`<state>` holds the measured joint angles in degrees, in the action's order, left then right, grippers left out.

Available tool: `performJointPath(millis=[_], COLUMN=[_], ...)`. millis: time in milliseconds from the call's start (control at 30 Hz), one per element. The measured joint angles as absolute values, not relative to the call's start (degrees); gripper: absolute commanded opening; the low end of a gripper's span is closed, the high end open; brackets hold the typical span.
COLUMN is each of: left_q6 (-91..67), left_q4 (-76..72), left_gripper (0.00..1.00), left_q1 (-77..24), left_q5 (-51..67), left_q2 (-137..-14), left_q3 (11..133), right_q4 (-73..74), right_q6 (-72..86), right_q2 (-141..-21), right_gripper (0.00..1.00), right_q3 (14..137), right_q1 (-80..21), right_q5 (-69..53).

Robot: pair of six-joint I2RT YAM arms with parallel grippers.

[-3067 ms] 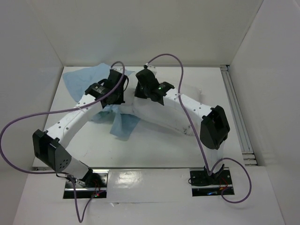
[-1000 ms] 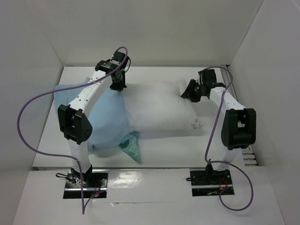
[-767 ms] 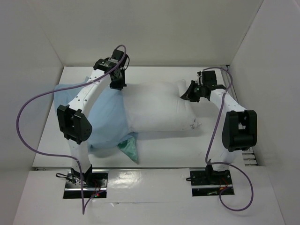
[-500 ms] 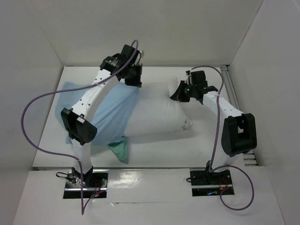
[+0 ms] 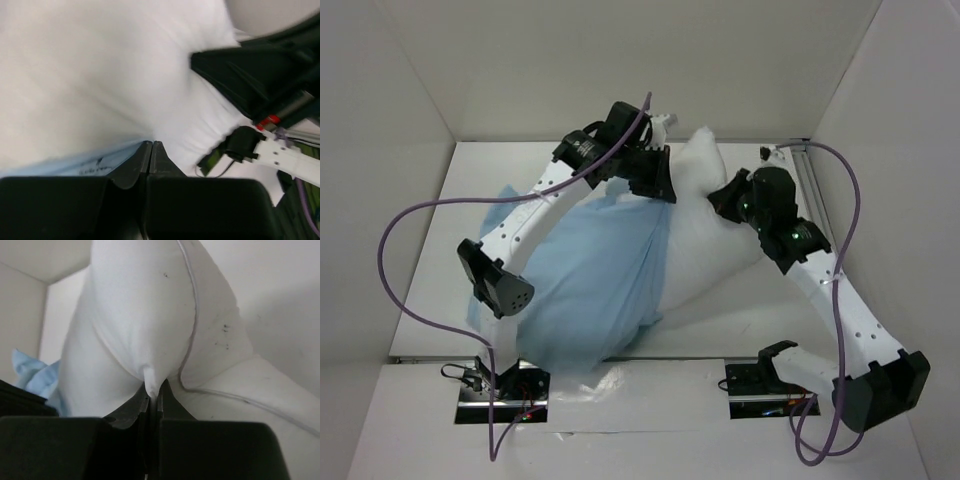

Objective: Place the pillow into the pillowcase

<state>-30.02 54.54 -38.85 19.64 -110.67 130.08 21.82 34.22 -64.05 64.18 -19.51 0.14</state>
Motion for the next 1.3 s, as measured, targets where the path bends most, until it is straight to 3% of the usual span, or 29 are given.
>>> performJointPath(millis=[67,133,200,233,267,300,333,400,533,800,900,1033,1067,1133,1167,1200,1300], left_q6=[-28.9,-28.3,-27.4,-26.8,-26.8,-27.0,-26.8,-26.7,-25.6,-29.9,-35.4,-42.4,-43.2,-44.7,-45.3,-45.4,-44.3], left_q4=[56.1,56.6,55.9,56.0,55.5,54.3,53.5,52.1,53.0,56.9,58.7,60.8,60.5,58.5,57.3,55.4,49.3], left_gripper=[0.11,0.23,0.55,0.66,0.78,0.8,0.8,0.81,0.8,0.77,0.68,0.67,0.64,0.58,0.57,0.56,0.51], left_q1=[-38.7,-38.2,-37.3,-36.5,-35.9,-34.9,-34.2,-32.8,-30.6,-27.3,-25.5,-23.2,-23.1,-23.2,-23.2,-23.1,-23.0], left_q5=[18.6,17.4,17.1,17.2,17.2,17.2,17.1,16.0,9.4,-9.7,-16.1,-19.9,-19.6,-18.0,-17.0,-15.7,-11.6], left_q2=[-113.4,-117.8,-120.5,-121.3,-121.4,-121.4,-121.0,-118.8,-109.8,-79.9,-73.3,-70.1,-70.1,-70.2,-70.4,-70.6,-74.0], left_q3=[130.2,131.2,131.7,131.7,131.7,131.9,132.4,132.9,131.3,106.3,93.7,77.8,74.7,69.5,67.9,66.7,66.3], right_q4=[22.6,24.9,27.2,28.6,30.2,31.6,33.3,36.5,39.9,42.3,42.4,42.4,41.8,40.1,39.2,38.7,37.2], right_q6=[35.9,37.4,38.5,39.1,39.4,39.4,39.5,38.4,33.6,21.3,16.4,11.6,10.8,9.8,9.4,9.6,11.7], right_q2=[-61.7,-61.1,-61.3,-61.3,-61.3,-61.4,-61.8,-63.5,-67.9,-78.8,-83.9,-90.3,-91.1,-91.8,-91.9,-92.1,-93.0], right_gripper=[0.0,0.0,0.0,0.12,0.31,0.72,0.84,0.97,1.0,1.0,1.0,1.0,0.87,0.53,0.31,0.0,0.0], right_q3=[59.4,55.9,54.5,54.0,54.0,54.0,54.5,57.0,66.3,83.9,84.9,84.4,83.8,81.9,81.1,80.8,80.8], right_q1=[-19.6,-19.8,-20.4,-20.8,-21.4,-22.0,-22.6,-23.4,-23.7,-31.5,-39.4,-48.0,-49.0,-49.3,-48.8,-47.9,-44.3], right_q5=[3.2,6.8,8.5,8.7,8.8,8.8,8.6,8.4,9.3,11.9,12.2,10.3,10.0,8.9,8.1,7.4,6.0])
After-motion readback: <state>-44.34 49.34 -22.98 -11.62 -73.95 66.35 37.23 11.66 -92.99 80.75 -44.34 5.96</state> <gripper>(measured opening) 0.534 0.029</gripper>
